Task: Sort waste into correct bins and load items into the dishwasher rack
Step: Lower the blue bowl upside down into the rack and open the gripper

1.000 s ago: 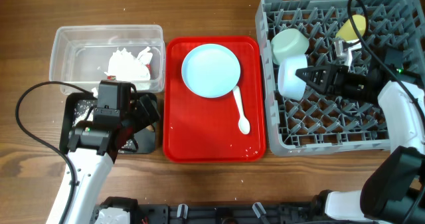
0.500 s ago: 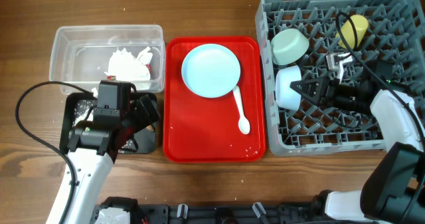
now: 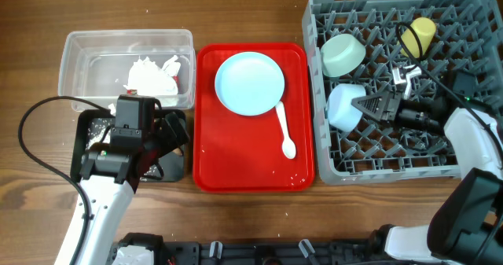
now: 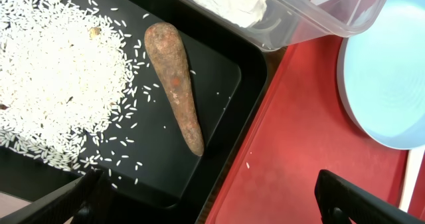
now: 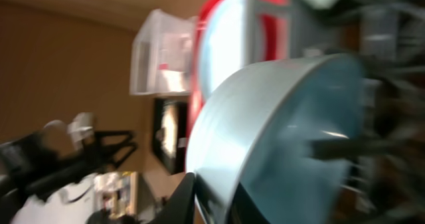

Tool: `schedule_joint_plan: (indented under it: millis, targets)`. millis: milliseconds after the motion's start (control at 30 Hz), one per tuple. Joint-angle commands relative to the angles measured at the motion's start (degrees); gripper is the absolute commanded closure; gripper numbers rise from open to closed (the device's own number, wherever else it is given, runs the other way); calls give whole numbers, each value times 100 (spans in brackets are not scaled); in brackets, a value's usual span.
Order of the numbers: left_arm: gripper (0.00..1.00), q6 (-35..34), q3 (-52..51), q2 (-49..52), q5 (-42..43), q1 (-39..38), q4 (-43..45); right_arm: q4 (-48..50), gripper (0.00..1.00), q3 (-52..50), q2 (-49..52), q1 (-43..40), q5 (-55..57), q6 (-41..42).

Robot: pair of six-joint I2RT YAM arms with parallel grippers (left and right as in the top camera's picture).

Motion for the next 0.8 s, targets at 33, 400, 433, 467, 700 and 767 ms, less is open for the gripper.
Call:
schedule_joint_plan:
  millis: [33, 400, 433, 467, 700, 767]
  targets:
    - [0, 26, 0, 9, 59, 37, 0, 61, 81, -96, 74, -299, 1338, 195]
    - [0, 28, 0, 9, 72, 37, 0, -129, 58, 369, 52, -424, 1878, 509]
    - [0, 28, 0, 9, 72, 37, 0, -197, 56, 448, 50, -424, 2079, 588]
    - [0, 26, 0, 9, 72, 37, 0, -245, 54, 505, 50, -422, 2258, 634]
    - [0, 26, 0, 7, 72, 37, 0, -695, 51, 789, 50, -422, 3810, 1423]
    - [0, 26, 0, 9, 72, 37, 2, -699, 51, 813, 42, -422, 4092, 1657]
